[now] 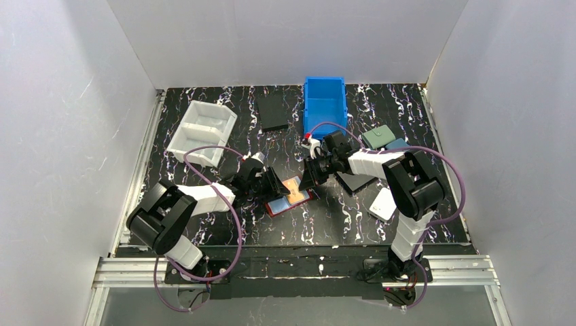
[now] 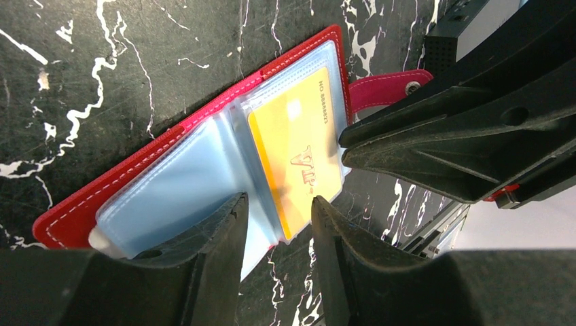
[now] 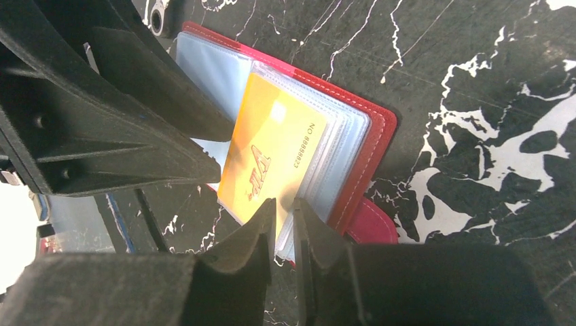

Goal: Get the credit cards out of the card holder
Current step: Remove the credit card from the card holder.

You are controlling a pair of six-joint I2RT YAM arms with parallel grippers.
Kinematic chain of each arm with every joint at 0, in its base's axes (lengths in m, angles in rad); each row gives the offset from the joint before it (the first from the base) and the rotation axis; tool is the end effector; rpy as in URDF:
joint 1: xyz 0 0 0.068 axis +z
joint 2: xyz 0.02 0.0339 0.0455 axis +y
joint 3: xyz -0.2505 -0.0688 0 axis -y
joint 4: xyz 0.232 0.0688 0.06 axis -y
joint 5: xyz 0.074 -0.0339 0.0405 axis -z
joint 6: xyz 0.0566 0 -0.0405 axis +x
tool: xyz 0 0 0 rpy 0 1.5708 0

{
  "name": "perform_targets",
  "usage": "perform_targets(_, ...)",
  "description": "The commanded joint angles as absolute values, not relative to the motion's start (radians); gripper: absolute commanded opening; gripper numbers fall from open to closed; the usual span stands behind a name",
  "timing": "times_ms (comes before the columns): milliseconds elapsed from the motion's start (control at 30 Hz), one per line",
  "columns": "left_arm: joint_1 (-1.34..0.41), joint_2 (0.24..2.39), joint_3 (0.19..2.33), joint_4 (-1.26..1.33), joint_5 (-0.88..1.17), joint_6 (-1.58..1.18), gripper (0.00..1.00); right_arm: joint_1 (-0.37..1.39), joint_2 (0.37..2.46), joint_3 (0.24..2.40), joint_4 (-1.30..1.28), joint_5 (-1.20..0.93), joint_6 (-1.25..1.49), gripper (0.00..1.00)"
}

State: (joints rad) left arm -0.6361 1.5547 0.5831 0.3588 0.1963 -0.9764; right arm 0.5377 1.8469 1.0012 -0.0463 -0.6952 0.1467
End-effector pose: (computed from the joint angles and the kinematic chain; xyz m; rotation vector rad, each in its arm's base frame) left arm 0.2366 -0.1885 0.1317 -0.2853 2.3849 -1.0626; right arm 0.2913 0.2159 0.1292 -0.7979 2.3860 1.1474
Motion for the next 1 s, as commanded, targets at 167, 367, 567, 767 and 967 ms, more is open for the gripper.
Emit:
perform_targets(167,-0.63,1.6,0.601,0.344,0.189,-0.955,0.37,0.534,1.884,1.036,-0.04,-0.753,0.144,0.22)
perform_targets(367,-0.629,1.615,0.603,0.344,0.195,-0.953,0.35,0.534,1.878,1.036,-0.04,-0.773,0.144,0.19)
perform_targets(567,-0.629,1.619,0.599,0.343,0.193,-0.954,0.34,0.532,1.881,1.049,-0.071,-0.695,0.129,0.16)
perform_targets(767,-0.628,1.631,0.595,0.344,0.19,-0.959,0.34,0.516,1.841,1.039,-0.047,-0.714,0.137,0.2)
perform_targets(967,-0.629,1.638,0.597,0.343,0.193,-0.96,0.33,0.514,1.857,1.028,-0.02,-0.743,0.164,0.21)
